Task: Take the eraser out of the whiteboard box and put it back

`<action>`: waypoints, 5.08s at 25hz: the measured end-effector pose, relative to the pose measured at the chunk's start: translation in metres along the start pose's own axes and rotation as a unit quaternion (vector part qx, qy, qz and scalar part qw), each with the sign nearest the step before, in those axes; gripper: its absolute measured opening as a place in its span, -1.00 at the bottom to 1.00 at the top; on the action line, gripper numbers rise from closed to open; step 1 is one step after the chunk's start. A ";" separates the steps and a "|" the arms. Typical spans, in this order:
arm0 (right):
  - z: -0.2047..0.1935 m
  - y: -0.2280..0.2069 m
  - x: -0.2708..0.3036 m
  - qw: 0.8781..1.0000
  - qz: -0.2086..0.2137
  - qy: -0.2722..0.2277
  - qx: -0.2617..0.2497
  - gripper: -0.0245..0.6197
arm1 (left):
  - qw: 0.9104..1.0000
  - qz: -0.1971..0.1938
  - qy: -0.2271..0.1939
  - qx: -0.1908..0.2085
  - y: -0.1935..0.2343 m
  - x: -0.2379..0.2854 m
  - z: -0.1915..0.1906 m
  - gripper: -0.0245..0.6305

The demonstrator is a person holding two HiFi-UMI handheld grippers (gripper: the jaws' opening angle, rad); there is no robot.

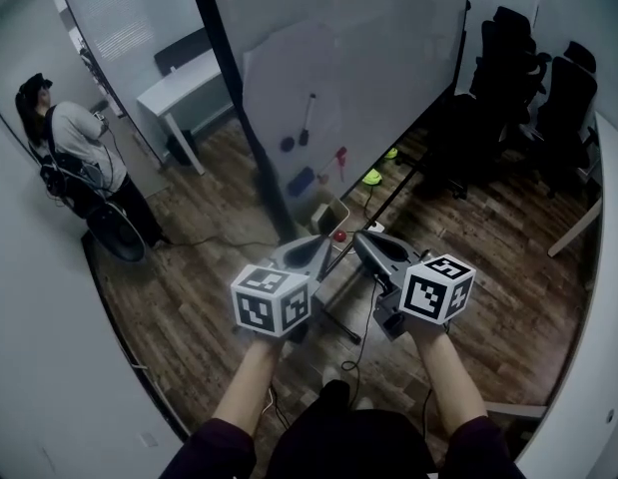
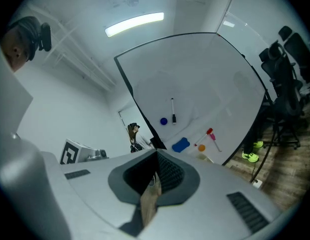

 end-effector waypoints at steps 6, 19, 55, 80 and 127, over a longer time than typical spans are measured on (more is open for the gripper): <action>-0.001 -0.008 0.026 1.000 -0.021 -0.005 -0.001 -0.91 | 1.000 -0.017 0.011 -0.009 0.031 0.016 0.000 -0.91; -0.014 -0.043 0.061 0.999 -0.026 0.012 0.013 -0.91 | 0.999 -0.012 0.025 -0.021 0.061 0.042 -0.016 -0.91; -0.019 -0.084 0.049 0.998 -0.056 0.026 0.028 -0.91 | 0.995 0.055 0.080 0.013 0.104 0.099 -0.063 -0.39; -0.014 -0.094 0.044 0.997 -0.064 0.016 0.029 -0.91 | 0.994 0.068 0.083 0.021 0.108 0.108 -0.066 -0.52; 0.130 -0.037 0.060 0.992 0.066 -0.095 -0.053 -0.91 | 0.976 0.010 -0.174 0.128 0.008 0.052 0.136 -0.53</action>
Point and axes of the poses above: the fingertips, and each gripper's own axes: x forward along the fingers, y to its left, z out of its top, the point moved 10 cm from there along -x, backward along the fingers, and after that the axes turned 10 degrees about -y, right-handed, at the moved point
